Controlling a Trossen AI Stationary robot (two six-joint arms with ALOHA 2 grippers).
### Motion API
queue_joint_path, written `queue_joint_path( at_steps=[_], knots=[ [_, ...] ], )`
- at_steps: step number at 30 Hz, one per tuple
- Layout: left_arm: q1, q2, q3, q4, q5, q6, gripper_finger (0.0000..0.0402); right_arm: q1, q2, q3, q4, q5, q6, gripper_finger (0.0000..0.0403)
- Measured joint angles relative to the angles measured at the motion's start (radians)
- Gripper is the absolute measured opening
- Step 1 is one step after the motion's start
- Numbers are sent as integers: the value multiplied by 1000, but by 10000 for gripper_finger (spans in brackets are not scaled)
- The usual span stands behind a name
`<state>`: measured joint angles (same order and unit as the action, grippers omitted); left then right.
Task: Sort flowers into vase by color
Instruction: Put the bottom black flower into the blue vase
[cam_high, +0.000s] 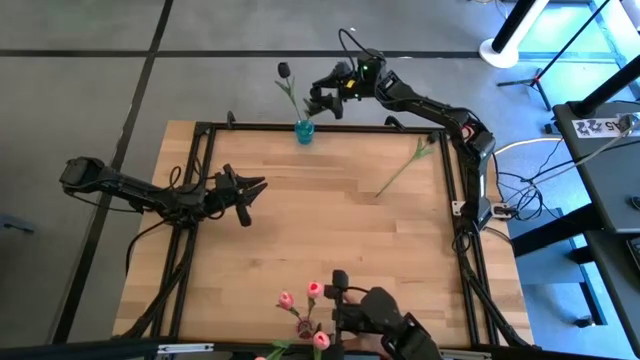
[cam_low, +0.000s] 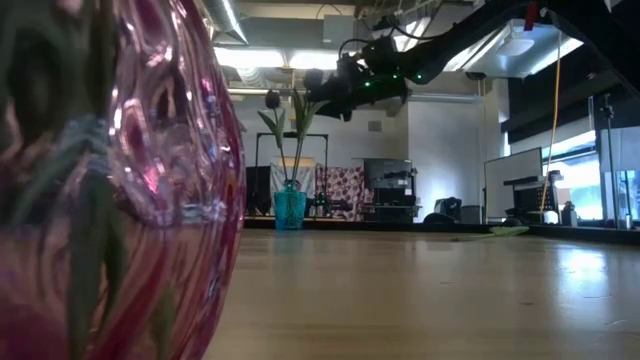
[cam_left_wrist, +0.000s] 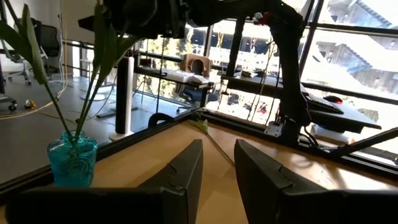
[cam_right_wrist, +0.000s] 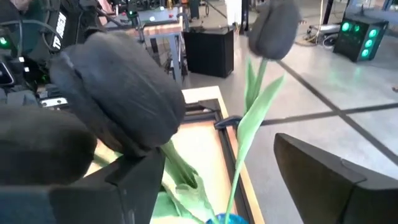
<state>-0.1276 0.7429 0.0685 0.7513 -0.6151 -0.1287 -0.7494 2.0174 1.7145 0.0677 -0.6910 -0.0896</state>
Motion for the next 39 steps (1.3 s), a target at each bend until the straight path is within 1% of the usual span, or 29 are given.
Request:
queue_joint_path(
  at_steps=[7,12,16,19,26,34,39],
  knots=[
    [0,0,0,1,0,-3,89,-4,0,0,-87,0,-43,299],
    [0,0,0,2,0,-3,89,-4,0,1,-96,0,-47,302],
    [0,0,0,2,0,-3,89,-3,-1,37,-142,-2,-58,305],
    [0,0,0,2,0,-3,89,-4,-1,94,-249,-9,-99,305],
    [0,0,0,3,0,-2,89,-3,-1,209,-519,37,-199,305],
    [-9,0,0,3,3,-18,89,-3,-1,313,-706,39,-247,305],
    [-46,0,0,-1,6,5,89,-4,-2,387,-873,108,-291,305]
  ],
)
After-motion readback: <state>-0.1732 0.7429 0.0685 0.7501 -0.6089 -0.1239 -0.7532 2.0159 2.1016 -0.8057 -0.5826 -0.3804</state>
